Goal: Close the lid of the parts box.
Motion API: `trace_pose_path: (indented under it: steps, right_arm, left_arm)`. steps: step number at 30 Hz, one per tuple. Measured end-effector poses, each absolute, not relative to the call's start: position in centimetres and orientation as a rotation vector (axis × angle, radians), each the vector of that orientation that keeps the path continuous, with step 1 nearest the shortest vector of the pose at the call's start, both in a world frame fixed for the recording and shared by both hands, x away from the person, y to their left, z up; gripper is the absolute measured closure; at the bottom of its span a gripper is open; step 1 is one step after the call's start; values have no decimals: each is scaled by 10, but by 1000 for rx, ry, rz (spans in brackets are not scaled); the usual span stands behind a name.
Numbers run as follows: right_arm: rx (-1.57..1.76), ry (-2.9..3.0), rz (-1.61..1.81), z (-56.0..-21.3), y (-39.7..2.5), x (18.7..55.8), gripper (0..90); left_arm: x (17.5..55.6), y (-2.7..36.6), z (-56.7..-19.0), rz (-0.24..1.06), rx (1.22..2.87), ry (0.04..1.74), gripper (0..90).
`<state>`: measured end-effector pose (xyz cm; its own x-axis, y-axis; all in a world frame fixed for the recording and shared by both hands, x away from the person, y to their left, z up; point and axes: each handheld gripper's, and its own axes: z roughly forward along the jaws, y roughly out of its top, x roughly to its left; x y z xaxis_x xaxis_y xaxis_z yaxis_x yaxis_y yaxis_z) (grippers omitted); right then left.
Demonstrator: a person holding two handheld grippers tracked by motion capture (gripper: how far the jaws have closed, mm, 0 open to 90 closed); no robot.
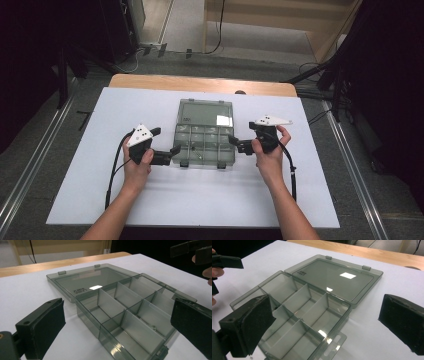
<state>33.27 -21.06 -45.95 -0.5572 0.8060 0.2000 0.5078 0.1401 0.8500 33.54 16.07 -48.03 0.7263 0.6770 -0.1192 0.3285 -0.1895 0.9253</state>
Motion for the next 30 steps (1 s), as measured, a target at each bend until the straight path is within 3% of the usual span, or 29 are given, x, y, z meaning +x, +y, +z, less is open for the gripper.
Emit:
trace_pose_path:
  steps: [30]
  right_arm:
    - [1365, 2089, 1417, -469, -209, 377, 0]
  left_arm:
    - [402, 138, -480, 329, 1790, 856, 0]
